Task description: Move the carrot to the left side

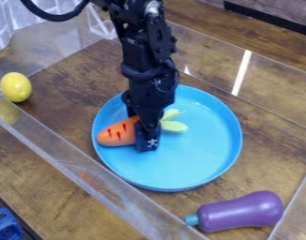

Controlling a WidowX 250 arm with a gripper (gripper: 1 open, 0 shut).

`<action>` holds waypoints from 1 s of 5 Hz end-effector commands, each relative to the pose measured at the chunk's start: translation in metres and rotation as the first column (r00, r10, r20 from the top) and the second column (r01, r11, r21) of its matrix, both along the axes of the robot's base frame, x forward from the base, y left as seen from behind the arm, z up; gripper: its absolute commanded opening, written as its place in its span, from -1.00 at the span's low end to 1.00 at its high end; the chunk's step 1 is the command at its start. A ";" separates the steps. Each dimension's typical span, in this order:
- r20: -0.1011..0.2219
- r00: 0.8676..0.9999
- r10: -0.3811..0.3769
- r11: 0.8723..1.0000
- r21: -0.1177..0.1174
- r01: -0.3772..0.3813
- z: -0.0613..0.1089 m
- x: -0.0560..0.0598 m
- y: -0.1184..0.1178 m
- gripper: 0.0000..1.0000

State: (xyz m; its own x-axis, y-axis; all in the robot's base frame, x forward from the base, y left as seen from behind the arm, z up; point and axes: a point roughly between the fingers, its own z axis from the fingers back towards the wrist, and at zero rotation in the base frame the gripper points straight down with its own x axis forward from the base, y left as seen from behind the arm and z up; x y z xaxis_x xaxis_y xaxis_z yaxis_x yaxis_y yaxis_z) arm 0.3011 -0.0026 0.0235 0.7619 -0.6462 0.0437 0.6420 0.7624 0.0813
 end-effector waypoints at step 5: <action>0.040 0.999 -0.015 0.999 0.052 0.013 0.045 0.000 0.005 -1.00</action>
